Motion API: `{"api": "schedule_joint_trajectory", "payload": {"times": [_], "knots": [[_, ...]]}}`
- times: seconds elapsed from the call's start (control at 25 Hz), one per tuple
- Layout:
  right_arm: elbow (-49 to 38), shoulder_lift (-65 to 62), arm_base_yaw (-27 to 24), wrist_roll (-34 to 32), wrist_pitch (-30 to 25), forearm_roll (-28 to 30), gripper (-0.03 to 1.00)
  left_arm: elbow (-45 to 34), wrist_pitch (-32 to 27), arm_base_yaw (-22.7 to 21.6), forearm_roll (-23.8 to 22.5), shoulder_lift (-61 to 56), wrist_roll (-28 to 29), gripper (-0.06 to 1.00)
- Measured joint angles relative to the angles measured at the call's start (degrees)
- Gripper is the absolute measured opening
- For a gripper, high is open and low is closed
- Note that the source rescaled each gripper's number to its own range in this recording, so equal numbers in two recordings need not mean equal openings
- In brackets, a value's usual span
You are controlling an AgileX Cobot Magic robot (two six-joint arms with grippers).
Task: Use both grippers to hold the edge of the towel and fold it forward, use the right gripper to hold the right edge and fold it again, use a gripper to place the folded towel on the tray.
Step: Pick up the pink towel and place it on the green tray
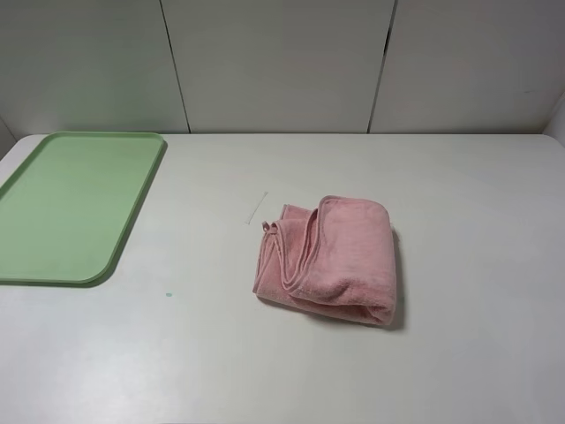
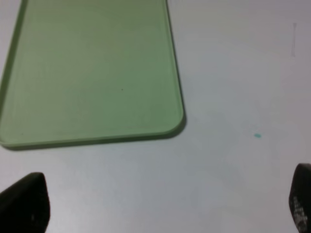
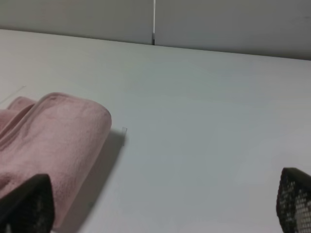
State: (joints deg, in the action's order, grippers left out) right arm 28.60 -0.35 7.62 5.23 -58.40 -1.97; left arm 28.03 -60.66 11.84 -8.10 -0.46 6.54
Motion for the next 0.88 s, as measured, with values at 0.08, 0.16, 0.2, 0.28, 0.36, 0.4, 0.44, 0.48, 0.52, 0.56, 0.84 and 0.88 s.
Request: {"api": "schedule_joint_trajectory", "payload": {"times": [0.08, 0.16, 0.2, 0.28, 0.36, 0.4, 0.44, 0.48, 0.52, 0.56, 0.84, 0.88], "knots": [[0.0, 0.0, 0.0, 0.0, 0.0, 0.0, 1.00, 0.0, 0.0, 0.0, 0.0, 0.0, 0.0, 0.99], [0.0, 0.0, 0.0, 0.0, 0.0, 0.0, 1.00, 0.0, 0.0, 0.0, 0.0, 0.0, 0.0, 0.99], [0.0, 0.0, 0.0, 0.0, 0.0, 0.0, 1.00, 0.0, 0.0, 0.0, 0.0, 0.0, 0.0, 0.99], [0.0, 0.0, 0.0, 0.0, 0.0, 0.0, 1.00, 0.0, 0.0, 0.0, 0.0, 0.0, 0.0, 0.99], [0.0, 0.0, 0.0, 0.0, 0.0, 0.0, 1.00, 0.0, 0.0, 0.0, 0.0, 0.0, 0.0, 0.99], [0.0, 0.0, 0.0, 0.0, 0.0, 0.0, 1.00, 0.0, 0.0, 0.0, 0.0, 0.0, 0.0, 0.99], [0.0, 0.0, 0.0, 0.0, 0.0, 0.0, 1.00, 0.0, 0.0, 0.0, 0.0, 0.0, 0.0, 0.99], [0.0, 0.0, 0.0, 0.0, 0.0, 0.0, 1.00, 0.0, 0.0, 0.0, 0.2, 0.0, 0.0, 0.99], [0.0, 0.0, 0.0, 0.0, 0.0, 0.0, 1.00, 0.0, 0.0, 0.0, 0.5, 0.0, 0.0, 0.99], [0.0, 0.0, 0.0, 0.0, 0.0, 0.0, 1.00, 0.0, 0.0, 0.0, 1.0, 0.0, 0.0, 0.99], [0.0, 0.0, 0.0, 0.0, 0.0, 0.0, 1.00, 0.0, 0.0, 0.0, 4.3, 0.7, 1.5, 0.99], [0.0, 0.0, 0.0, 0.0, 0.0, 0.0, 1.00, 0.0, 0.0, 0.0, 5.1, 1.8, 1.8, 0.99]]}}
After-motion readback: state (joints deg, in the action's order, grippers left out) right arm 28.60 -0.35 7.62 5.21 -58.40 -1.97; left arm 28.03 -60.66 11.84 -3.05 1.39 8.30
